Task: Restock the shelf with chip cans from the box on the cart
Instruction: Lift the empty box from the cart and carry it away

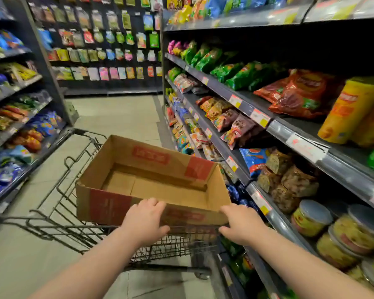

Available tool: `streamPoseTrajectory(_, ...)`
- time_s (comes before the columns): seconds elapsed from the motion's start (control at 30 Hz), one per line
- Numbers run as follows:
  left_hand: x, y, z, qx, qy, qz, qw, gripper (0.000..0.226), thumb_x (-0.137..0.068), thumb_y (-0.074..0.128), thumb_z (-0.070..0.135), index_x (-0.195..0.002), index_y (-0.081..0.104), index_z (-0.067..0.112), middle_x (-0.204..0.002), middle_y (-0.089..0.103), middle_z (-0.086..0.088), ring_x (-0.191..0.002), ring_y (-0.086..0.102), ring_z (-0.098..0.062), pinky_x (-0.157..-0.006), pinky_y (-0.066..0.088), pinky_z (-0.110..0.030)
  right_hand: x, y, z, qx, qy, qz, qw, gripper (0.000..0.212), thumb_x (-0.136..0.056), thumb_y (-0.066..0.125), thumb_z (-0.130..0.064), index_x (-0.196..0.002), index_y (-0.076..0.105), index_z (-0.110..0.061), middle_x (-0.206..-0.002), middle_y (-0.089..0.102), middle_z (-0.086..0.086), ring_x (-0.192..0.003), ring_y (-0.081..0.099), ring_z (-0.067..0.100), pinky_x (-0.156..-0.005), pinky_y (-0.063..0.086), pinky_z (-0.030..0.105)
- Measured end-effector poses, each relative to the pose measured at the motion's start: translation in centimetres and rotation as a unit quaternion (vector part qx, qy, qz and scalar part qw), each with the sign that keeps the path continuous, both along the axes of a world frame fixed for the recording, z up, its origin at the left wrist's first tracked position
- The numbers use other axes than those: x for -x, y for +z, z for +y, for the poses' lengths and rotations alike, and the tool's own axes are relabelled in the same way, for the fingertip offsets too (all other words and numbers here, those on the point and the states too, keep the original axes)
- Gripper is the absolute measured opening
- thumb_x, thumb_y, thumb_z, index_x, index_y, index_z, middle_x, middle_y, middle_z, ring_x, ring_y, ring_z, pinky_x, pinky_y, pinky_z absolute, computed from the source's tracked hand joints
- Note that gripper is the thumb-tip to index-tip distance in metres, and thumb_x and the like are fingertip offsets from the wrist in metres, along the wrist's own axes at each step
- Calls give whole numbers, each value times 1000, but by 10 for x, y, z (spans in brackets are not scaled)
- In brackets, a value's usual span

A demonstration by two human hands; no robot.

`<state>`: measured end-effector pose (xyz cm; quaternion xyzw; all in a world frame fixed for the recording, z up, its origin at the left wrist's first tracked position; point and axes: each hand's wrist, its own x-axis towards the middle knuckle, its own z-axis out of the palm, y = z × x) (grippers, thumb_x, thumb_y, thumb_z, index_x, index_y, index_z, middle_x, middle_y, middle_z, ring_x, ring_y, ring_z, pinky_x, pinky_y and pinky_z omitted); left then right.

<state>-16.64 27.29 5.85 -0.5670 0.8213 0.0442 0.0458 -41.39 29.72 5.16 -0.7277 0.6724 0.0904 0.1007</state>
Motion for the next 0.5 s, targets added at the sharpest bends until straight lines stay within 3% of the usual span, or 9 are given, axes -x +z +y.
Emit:
streamPoseTrajectory(0.2,-22,-3,-45,-3,24,2,1000,64,-88,49,57,-141,34,24,-139,43,1,-125,42,-20,-102,41,-36,-4,-10,-46,-23,1,-15,1000,54,-89,49,-46,-138,40,-26,-139,46,-1,-126,46,23,-102,40,41)
streamPoseTrajectory(0.5,-71,-16,-137,-3,4,15,1000,67,-87,50,58,-143,31,26,-141,41,2,-126,42,-19,-103,40,-34,-34,-22,-117,-38,-54,5,998,55,-89,50,-44,-141,37,-29,-142,44,-3,-127,46,21,-102,41,38)
